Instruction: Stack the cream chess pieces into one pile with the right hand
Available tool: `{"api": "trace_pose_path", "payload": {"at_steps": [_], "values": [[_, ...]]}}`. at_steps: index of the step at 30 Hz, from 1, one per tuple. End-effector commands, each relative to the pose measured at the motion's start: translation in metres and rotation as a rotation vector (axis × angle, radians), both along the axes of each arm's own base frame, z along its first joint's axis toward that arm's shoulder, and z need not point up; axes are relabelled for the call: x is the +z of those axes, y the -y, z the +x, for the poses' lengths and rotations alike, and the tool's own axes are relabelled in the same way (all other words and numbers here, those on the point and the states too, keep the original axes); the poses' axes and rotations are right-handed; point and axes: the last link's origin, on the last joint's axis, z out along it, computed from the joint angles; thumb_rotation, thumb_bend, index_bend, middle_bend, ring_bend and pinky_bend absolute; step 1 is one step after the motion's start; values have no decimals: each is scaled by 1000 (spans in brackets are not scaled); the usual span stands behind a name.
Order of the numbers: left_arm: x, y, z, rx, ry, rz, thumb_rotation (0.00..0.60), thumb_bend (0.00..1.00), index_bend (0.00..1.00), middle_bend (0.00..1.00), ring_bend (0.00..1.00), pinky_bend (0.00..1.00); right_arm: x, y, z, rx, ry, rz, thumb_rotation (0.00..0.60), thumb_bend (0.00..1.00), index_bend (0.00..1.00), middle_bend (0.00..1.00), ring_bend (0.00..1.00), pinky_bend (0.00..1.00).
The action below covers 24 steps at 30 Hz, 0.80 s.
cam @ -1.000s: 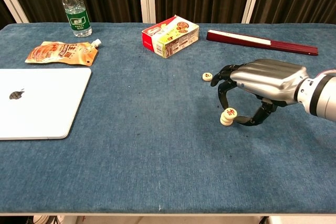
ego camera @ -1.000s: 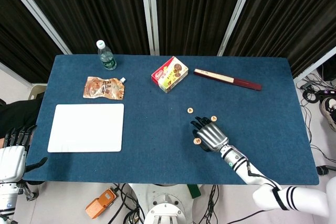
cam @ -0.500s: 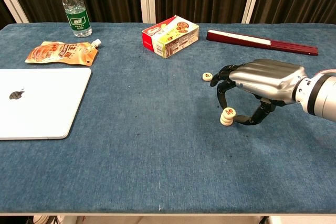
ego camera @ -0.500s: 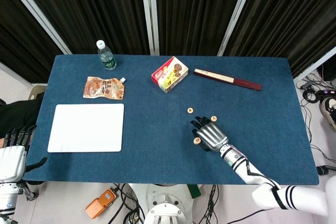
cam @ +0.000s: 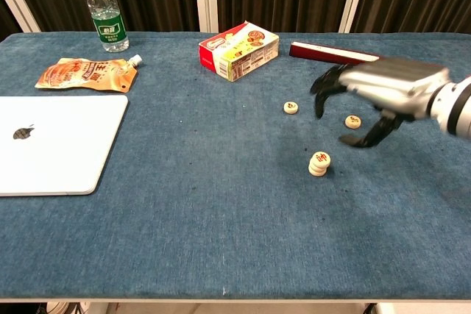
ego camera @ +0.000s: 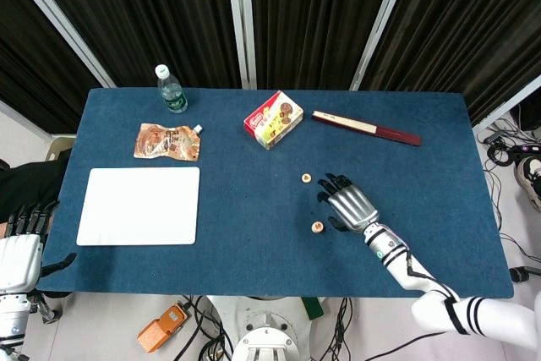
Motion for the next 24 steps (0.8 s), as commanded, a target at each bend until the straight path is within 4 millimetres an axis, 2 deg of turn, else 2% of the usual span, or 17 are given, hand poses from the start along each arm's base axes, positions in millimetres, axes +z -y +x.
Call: {"api": "trace_pose_path", "payload": {"at_steps": [1,4,12,24], "values": [[-1,-1,0,-1,0,-2,600,0,121,119,99,12,9,18,-14,-62,-12,-48,600,486,408,217,141,214],[-2,-1,1,-1,-1,-9,600,0,120,119,99,12,5,33,-27,-118,-56,-62,600,464,415,217,141,214],[-1,-2,2,0,-11,-10,600,0,120,119,98,12,-13,50,-39,-178,-104,-64,600,461,452,218,141,214],[0,0,2,10,-15,-11,600,0,120,119,98,12,-21,53,-36,-173,-101,-51,600,461,474,218,146,214]]}}
